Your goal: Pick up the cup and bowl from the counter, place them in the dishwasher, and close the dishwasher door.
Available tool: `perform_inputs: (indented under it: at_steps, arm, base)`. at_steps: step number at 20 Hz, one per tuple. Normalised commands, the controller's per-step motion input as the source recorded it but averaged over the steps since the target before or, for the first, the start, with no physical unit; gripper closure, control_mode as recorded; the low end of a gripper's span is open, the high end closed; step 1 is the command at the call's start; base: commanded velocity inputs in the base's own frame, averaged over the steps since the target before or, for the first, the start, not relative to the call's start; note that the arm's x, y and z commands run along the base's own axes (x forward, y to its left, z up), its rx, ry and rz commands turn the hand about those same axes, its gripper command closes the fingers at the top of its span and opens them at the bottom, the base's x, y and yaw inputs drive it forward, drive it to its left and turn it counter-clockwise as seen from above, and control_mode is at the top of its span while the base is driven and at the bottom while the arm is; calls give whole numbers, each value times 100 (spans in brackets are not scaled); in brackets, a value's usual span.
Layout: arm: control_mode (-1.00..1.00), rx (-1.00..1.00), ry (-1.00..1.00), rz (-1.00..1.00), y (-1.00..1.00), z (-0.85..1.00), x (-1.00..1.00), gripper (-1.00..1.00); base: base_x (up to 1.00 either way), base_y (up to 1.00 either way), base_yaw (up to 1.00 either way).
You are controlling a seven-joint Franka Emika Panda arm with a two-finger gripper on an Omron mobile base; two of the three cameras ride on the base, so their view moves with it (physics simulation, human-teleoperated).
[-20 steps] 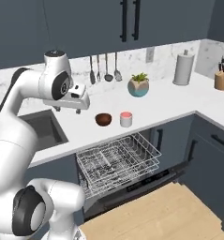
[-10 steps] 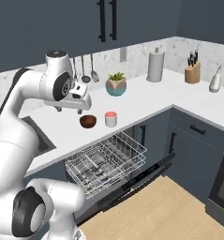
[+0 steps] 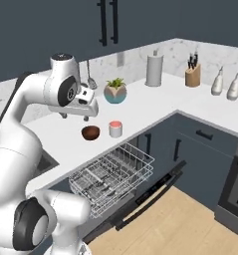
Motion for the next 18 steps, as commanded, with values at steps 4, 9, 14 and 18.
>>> perform_inputs:
  at_steps: [4,9,14,18]
  arm:
    - [100,0,0,0,0,0,0,-100]
    - [100,0,0,0,0,0,0,-100]
    - [100,0,0,0,0,0,0,-100]
    - [-100,2,5,-3,-2,-3,3,-100]
  base:
    - [0,56,-19]
    - [0,39,-12]
    - [0,29,-7]
    - [0,0,0]
